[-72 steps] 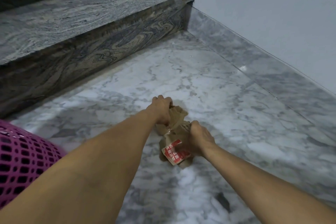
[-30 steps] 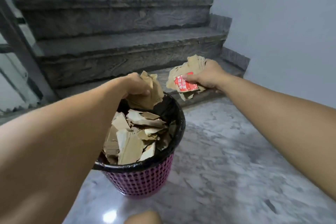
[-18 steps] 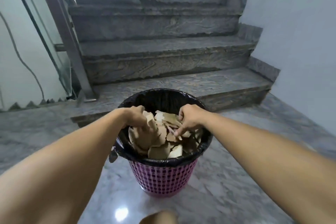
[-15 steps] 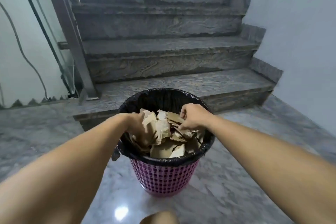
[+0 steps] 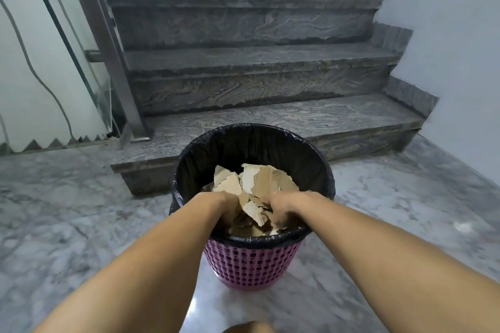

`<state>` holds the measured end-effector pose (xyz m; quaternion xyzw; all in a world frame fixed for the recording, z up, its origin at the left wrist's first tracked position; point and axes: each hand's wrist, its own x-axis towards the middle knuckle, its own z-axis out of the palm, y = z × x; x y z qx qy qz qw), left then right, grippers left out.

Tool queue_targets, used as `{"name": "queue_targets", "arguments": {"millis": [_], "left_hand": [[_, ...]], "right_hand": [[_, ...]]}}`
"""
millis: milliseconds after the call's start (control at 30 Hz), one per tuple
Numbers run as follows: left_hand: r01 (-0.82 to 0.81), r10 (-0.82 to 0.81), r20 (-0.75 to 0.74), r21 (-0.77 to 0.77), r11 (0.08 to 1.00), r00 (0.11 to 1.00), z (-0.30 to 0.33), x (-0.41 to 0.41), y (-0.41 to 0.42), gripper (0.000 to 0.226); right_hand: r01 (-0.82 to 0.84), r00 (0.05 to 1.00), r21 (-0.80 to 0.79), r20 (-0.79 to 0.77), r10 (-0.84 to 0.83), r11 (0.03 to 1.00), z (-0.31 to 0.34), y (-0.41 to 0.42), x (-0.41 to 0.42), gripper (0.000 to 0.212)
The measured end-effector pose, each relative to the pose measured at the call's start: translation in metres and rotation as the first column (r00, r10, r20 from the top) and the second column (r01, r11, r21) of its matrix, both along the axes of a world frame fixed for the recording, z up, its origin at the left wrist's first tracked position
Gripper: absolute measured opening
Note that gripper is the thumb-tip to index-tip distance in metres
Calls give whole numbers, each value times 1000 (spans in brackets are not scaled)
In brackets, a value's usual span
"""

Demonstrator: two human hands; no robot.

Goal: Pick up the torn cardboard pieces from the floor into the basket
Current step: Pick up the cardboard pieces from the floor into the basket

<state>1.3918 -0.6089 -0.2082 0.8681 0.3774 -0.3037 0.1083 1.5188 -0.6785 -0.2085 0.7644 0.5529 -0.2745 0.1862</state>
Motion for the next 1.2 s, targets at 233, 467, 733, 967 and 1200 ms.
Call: {"name": "queue_targets", "arguments": {"millis": [233,467,733,967,1200], "left_hand": [[-65,64,-17,-95,993,998,-6,3,3,55],[-216,234,56,-222,951,971,-20,11,11,50],[-69,69,8,-49,996,998,-25,7,11,56],[-264,313,169,-262,928,935,-7,6,13,24],[-16,6,127,77,997,992,36,-22,26,53]], "right_hand": [[-125,989,-201,48,137,971,3,4,4,73],[-101,993,-266,32,113,959,-10,10,7,78],[-52,995,-275,69,73,960,-19,10,5,73],[-28,1000,23,5,28,999,13,-7,0,59],[-2,997,343,73,-25,939,38,-19,17,36]]}}
